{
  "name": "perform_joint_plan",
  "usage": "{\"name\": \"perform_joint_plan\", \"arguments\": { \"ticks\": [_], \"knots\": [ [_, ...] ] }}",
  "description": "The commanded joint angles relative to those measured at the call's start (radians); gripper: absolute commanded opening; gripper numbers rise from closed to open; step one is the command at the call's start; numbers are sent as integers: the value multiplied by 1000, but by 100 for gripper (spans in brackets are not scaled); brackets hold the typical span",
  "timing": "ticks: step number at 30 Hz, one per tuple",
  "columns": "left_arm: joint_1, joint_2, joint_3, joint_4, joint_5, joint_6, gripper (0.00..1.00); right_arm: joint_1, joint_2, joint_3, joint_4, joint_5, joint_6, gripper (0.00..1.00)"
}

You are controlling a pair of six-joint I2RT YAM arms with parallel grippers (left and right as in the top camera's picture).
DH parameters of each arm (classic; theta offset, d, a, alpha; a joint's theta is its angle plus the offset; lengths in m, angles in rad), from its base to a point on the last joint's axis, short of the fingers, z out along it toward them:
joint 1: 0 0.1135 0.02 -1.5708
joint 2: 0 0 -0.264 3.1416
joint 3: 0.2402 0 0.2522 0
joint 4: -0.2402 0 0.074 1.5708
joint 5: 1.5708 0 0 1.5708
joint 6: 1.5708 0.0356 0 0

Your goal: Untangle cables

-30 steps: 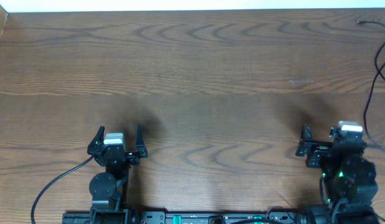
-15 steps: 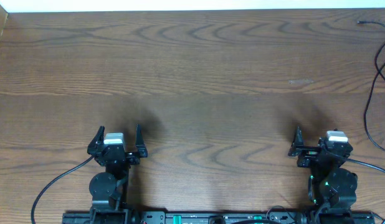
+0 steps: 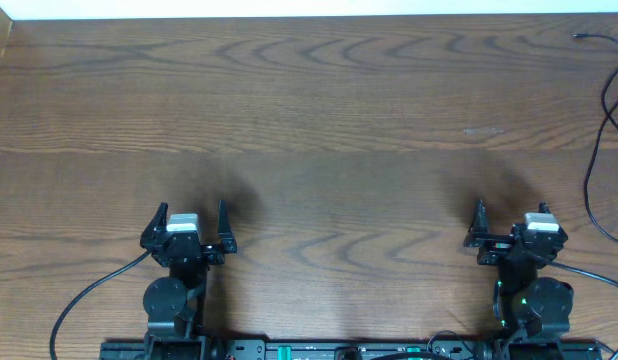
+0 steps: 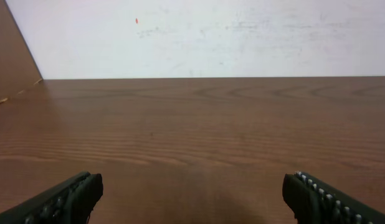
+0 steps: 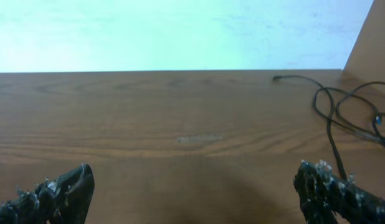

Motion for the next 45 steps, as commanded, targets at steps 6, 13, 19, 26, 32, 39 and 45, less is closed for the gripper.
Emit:
{"name": "perform_joint_plan", "arguments": {
  "ticks": [6, 13, 19, 26, 32, 39, 45],
  "knots": [
    [6, -6, -29, -21, -27, 17, 98, -25, -11, -53, 94, -6, -16, 99],
    [6, -6, -29, -21, -27, 17, 98, -25, -11, -53, 89, 1, -16, 99],
    [6, -6, -29, -21, -27, 17, 98, -25, -11, -53, 88, 0, -29, 99],
    [6, -6, -29, -21, -27, 17, 98, -25, -11, -53, 87, 1, -85, 99],
    [6, -6, -29, -21, -28, 17, 98, -38, -11, -53, 84, -22, -90, 99],
    [6, -6, -29, -21, -28, 17, 98, -38, -11, -53, 85, -21, -82, 99],
    [6, -6, -29, -21, -28, 17, 98, -38, -11, -53, 86, -21, -83, 99]
  ]
}}
